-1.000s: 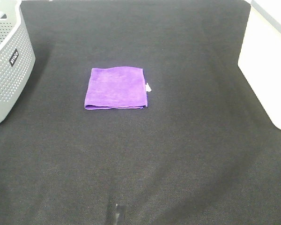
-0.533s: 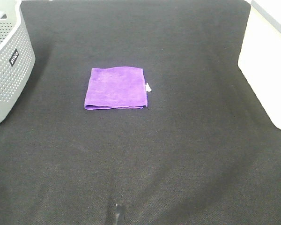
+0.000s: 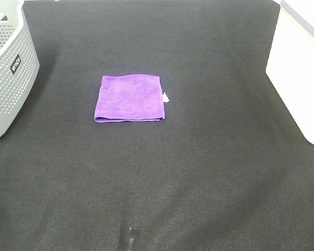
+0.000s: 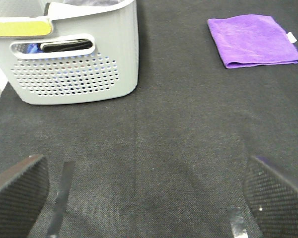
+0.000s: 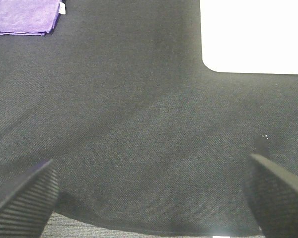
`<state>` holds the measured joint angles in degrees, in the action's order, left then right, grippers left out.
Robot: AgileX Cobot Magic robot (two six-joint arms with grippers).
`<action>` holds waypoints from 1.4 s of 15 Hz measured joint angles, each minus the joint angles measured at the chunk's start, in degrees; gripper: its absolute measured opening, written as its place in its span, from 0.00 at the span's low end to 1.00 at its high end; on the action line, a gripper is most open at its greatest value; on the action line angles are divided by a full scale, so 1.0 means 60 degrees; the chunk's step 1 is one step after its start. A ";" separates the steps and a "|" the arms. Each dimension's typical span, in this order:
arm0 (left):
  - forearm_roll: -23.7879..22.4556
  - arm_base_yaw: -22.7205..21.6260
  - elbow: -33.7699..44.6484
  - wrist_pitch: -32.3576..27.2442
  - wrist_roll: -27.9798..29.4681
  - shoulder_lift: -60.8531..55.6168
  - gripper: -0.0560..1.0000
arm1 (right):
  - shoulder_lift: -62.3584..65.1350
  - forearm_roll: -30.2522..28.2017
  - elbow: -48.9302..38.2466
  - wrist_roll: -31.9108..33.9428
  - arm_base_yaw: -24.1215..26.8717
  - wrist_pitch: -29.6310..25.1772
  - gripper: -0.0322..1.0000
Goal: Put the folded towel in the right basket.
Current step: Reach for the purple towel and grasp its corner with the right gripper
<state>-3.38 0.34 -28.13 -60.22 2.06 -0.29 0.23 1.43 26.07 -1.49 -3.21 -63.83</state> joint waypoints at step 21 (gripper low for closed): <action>0.0000 0.0000 0.0000 0.0000 0.0000 0.0000 0.99 | -0.0267 0.0201 0.0334 0.0076 0.0000 -0.0057 0.96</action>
<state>-3.38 0.34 -28.13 -60.22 2.06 -0.29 -1.38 2.64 28.07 -1.03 -3.21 -64.17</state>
